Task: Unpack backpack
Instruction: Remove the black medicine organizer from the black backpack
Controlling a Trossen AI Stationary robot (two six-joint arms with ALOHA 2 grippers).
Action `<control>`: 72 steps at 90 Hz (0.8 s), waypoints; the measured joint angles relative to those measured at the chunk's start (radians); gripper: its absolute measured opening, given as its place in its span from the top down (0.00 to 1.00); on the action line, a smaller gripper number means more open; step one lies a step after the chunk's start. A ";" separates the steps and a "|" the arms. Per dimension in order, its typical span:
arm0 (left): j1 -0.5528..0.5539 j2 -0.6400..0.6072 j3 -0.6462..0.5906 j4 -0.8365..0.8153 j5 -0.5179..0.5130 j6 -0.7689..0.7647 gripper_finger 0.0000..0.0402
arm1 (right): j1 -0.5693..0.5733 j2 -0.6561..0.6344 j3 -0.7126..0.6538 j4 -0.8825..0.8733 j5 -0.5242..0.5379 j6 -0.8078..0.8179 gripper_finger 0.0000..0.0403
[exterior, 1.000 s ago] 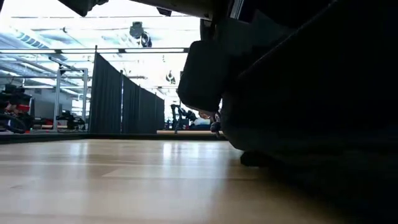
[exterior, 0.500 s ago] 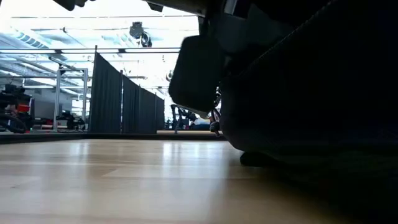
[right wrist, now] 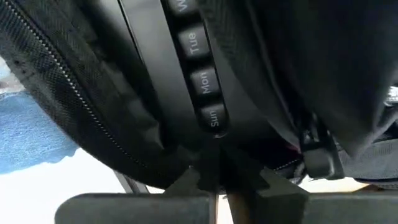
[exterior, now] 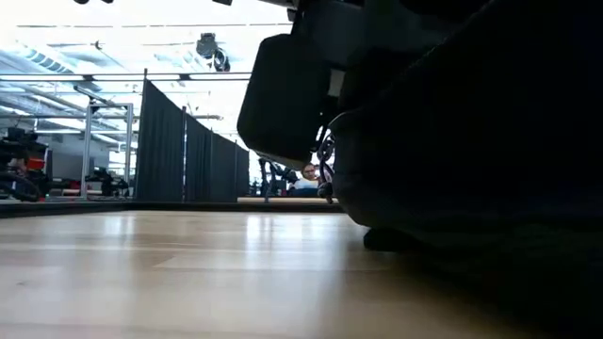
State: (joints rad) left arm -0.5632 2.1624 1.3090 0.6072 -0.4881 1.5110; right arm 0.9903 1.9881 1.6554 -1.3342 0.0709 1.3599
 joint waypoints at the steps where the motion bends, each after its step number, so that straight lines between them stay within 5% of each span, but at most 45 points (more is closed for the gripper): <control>1: 0.000 0.000 0.000 -0.002 0.000 -0.005 0.41 | 0.000 0.000 0.000 0.000 0.000 0.002 1.00; 72: -0.002 0.000 0.000 -0.147 -0.009 -0.053 0.41 | -0.002 -0.003 -0.123 0.103 -0.052 0.025 1.00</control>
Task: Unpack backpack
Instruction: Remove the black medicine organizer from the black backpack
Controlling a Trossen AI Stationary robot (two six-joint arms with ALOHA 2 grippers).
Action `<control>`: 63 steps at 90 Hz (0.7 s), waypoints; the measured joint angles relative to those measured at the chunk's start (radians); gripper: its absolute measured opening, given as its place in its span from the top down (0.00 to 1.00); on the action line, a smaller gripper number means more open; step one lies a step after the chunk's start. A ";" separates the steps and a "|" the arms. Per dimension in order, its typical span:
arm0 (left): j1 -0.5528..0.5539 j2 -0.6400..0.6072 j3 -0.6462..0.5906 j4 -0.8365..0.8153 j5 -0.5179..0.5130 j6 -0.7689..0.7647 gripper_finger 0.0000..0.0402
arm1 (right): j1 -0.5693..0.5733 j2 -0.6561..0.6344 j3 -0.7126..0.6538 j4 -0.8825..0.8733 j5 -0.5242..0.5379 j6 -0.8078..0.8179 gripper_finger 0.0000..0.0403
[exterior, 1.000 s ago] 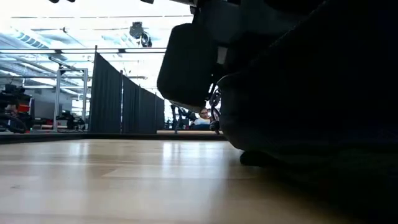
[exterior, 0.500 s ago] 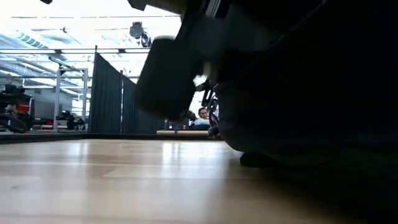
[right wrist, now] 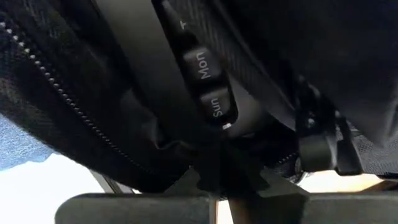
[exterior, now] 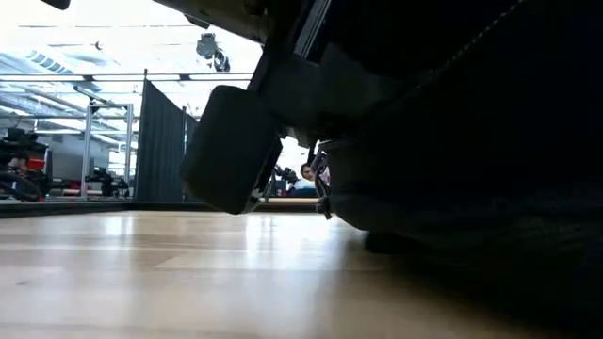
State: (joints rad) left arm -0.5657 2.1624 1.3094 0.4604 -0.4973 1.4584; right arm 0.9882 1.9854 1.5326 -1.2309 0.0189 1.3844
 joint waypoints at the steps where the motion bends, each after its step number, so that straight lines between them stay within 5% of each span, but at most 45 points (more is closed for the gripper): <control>1: 0.001 0.000 0.000 0.001 0.002 0.005 0.41 | 0.000 0.000 0.000 0.001 0.000 -0.001 1.00; 38: 0.017 0.001 0.002 -0.085 0.127 0.075 0.41 | -0.031 0.001 0.000 0.028 -0.004 -0.052 1.00; 63: 0.036 0.059 0.002 0.048 0.165 0.236 0.41 | -0.045 0.000 0.000 0.038 -0.007 -0.085 1.00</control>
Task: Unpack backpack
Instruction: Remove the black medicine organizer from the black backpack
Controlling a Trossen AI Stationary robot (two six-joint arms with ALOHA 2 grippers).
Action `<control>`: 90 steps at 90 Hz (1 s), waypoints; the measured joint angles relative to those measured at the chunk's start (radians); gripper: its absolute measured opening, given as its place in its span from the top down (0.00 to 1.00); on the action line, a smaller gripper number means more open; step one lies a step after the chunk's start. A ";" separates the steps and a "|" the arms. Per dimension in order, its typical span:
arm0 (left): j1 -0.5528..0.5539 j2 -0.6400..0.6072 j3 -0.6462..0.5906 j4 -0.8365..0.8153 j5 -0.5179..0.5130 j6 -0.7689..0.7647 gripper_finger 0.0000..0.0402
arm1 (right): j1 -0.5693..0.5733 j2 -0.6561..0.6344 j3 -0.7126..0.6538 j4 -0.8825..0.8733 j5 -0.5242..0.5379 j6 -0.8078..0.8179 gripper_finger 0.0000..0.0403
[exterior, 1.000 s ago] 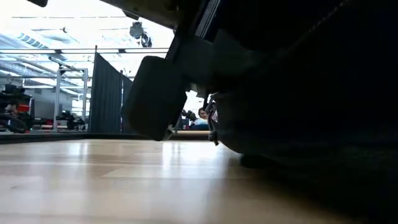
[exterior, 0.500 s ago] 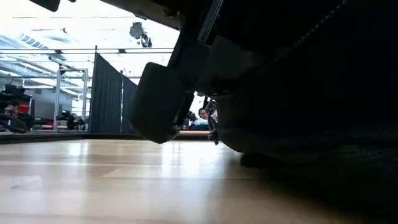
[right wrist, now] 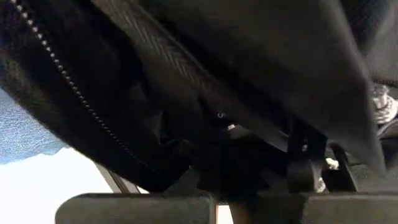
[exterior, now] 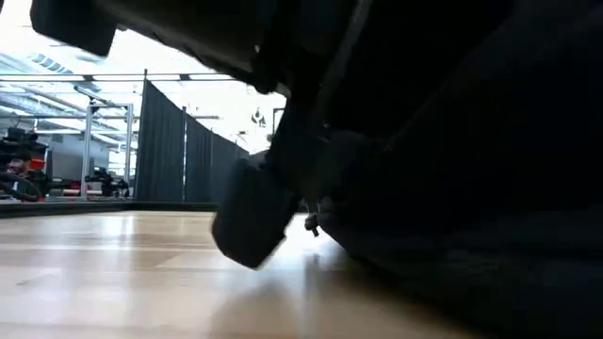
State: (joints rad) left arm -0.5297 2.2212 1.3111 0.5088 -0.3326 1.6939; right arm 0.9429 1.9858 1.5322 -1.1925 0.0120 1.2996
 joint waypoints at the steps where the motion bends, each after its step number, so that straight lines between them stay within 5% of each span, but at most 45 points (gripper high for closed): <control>1: 0.000 0.002 0.000 0.007 0.005 0.004 0.41 | 0.000 0.000 0.000 0.000 0.000 0.000 1.00; 32: 0.021 0.018 0.030 0.039 0.080 0.005 0.42 | -0.007 0.000 -0.001 0.015 0.004 -0.006 1.00; 51: 0.032 0.018 0.033 0.042 0.112 -0.010 0.54 | -0.011 0.000 -0.001 0.015 -0.001 -0.014 1.00; 90: 0.028 0.018 0.039 0.048 0.038 -0.064 0.59 | -0.016 -0.028 0.059 -0.048 0.041 -0.029 1.00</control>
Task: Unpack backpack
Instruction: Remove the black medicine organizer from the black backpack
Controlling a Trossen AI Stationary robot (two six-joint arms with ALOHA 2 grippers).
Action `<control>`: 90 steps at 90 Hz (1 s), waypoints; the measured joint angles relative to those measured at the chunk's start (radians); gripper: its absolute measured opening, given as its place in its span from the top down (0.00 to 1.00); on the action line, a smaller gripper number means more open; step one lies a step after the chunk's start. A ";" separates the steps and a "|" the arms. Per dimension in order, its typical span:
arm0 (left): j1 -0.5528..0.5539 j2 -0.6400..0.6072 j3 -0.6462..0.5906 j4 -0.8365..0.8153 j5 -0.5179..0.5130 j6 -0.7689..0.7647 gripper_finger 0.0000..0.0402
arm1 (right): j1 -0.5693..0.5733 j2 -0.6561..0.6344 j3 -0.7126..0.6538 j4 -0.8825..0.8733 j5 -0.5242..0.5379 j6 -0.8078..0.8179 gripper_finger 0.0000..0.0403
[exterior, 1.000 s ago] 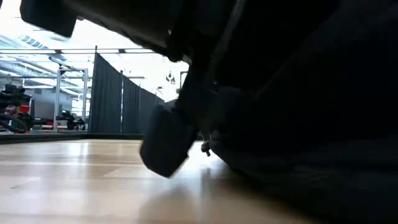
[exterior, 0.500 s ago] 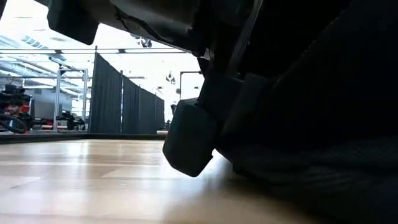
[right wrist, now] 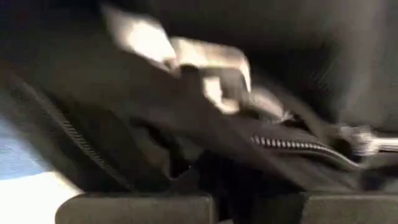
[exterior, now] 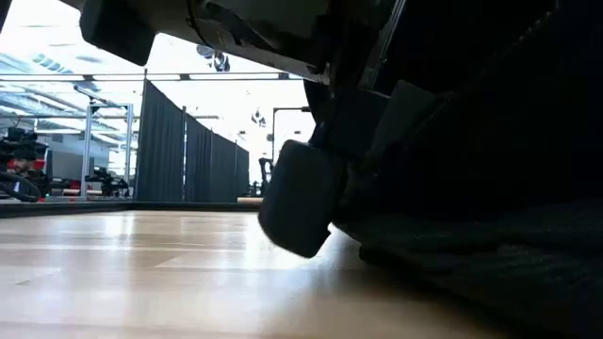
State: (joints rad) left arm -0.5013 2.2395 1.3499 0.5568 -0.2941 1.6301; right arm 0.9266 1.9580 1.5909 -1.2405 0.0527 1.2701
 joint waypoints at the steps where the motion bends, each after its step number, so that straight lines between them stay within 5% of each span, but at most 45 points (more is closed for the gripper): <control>1: -0.001 0.000 0.000 0.000 -0.003 0.000 0.59 | 0.000 -0.005 0.006 -0.006 0.001 0.000 1.00; 36: -0.005 0.000 0.000 -0.001 -0.057 -0.011 0.59 | 0.022 -0.137 0.130 -0.025 0.141 -0.061 0.94; 62: -0.001 -0.008 -0.002 0.033 -0.110 -0.080 0.59 | 0.030 -0.103 0.132 0.241 0.208 -0.258 0.94; 90: -0.028 -0.027 0.006 0.061 -0.148 -0.136 0.59 | 0.030 -0.045 0.130 0.241 0.229 -0.293 0.97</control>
State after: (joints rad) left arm -0.5293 2.2124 1.3563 0.6178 -0.4423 1.4937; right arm 0.9569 1.9132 1.7210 -0.9992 0.2817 0.9774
